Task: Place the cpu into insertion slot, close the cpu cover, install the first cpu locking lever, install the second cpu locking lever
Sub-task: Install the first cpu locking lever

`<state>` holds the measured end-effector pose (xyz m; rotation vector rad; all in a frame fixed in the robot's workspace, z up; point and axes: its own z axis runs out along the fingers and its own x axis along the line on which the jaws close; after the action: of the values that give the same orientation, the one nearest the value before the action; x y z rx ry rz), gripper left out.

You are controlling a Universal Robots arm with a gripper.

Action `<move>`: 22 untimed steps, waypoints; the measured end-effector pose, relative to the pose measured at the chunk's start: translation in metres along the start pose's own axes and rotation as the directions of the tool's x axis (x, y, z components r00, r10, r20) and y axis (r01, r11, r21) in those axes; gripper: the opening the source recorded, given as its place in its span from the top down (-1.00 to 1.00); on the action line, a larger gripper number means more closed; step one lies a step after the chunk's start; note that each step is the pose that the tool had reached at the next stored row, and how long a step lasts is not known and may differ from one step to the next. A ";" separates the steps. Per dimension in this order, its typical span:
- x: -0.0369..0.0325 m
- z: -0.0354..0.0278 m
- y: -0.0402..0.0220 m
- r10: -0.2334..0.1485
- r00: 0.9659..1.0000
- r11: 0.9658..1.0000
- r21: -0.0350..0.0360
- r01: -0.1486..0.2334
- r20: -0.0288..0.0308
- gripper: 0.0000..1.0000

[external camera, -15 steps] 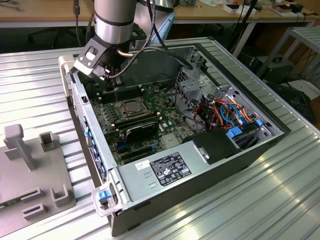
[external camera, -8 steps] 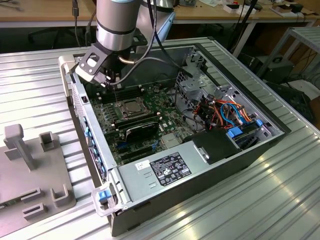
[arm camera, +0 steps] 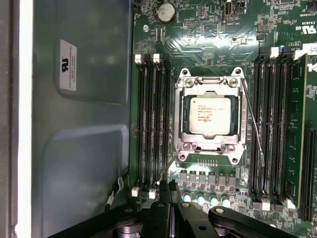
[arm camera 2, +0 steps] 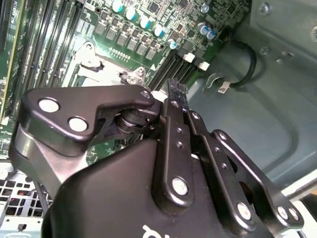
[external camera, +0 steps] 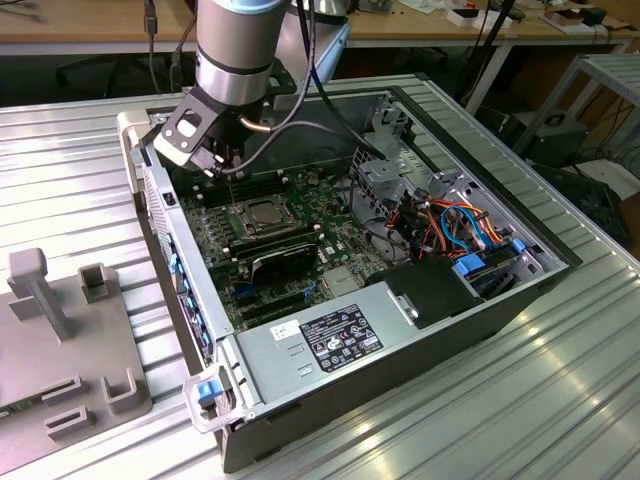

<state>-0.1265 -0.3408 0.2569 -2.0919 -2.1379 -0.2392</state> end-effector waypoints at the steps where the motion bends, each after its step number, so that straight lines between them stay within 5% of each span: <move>1: -0.0001 0.0007 0.0010 0.000 1.000 1.000 0.000 0.000 0.000 0.79; 4: -0.0009 0.0036 0.0055 0.000 1.000 1.000 0.000 0.000 0.000 0.79; 6: -0.0013 0.0055 0.0055 0.000 1.000 1.000 0.000 0.000 -0.006 0.79; 10: -0.0051 0.0080 0.0055 0.000 0.999 1.000 -0.001 0.000 -0.043 0.79; 15: -0.0063 0.0125 0.0079 0.000 0.999 1.000 -0.001 0.000 -0.043 0.79; 22: -0.0074 0.0160 0.0251 0.001 0.999 1.000 0.000 -0.001 -0.043 0.79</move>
<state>-0.1011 -0.3442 0.2400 -2.0681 -2.1128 -0.2814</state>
